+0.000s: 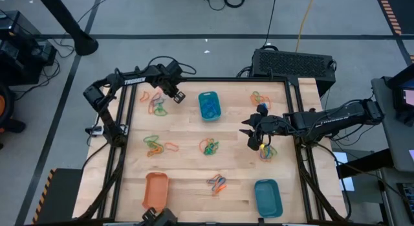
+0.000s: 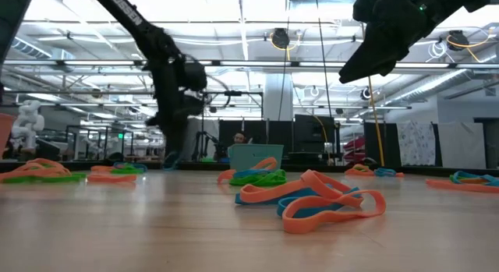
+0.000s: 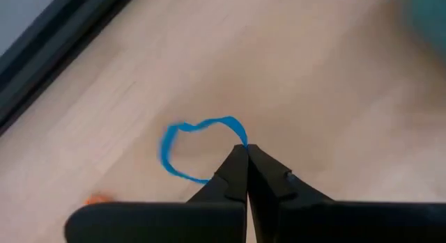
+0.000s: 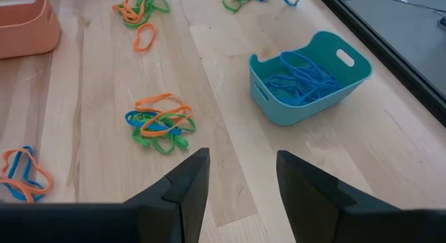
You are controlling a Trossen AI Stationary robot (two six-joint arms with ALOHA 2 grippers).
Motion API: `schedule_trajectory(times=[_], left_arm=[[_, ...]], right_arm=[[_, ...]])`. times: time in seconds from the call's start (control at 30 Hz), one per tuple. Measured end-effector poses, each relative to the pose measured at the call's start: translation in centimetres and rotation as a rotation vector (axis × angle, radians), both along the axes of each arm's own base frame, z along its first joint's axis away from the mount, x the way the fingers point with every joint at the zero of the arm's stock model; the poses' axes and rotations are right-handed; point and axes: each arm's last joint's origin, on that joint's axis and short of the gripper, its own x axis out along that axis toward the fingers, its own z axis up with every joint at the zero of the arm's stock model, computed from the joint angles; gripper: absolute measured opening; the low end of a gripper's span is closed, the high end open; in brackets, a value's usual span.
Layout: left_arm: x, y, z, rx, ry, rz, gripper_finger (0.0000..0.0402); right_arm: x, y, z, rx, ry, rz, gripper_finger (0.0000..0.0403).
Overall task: Sort rubber bands into baskets
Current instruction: Put the blue rubber band into the top blue bin
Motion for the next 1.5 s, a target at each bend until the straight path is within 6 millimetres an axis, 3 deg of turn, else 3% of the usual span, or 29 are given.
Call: schedule_trajectory(times=[0.27, 0.4, 0.63, 0.83, 1.03, 1.23, 1.5], left_arm=[[1.3, -5.1, 7.1, 0.11, -0.274, -0.149, 0.0001], [2.6, -7.2, 9.0, 0.162, -0.407, -0.193, 0.0001], [6.1, -9.3, 7.7, 0.16, -0.477, -0.272, 0.0001], [8.8, -9.4, 5.9, 0.171, -0.541, -0.287, 0.0001], [9.4, -9.2, 4.3, 0.137, -0.508, -0.266, 0.0002], [9.5, -9.3, 4.2, 0.147, -0.5, -0.261, 0.0019], [9.5, -9.3, 4.2, 0.168, -0.491, -0.258, 0.0077]], right_arm=[[0.0, 0.0, 0.0, 0.0, -0.002, 0.001, 0.016], [0.2, 0.0, 0.3, -0.004, -0.036, 0.0, 0.016], [0.2, 0.0, 0.2, 0.012, -0.032, -0.006, 0.016], [0.2, 0.0, 0.2, 0.014, -0.032, -0.002, 0.016], [0.2, 0.0, 0.2, -0.009, -0.025, 0.014, 0.016], [0.2, 0.0, 0.3, -0.018, -0.029, 0.019, 0.016], [0.2, 0.0, 0.3, -0.02, -0.031, 0.017, 0.016]])
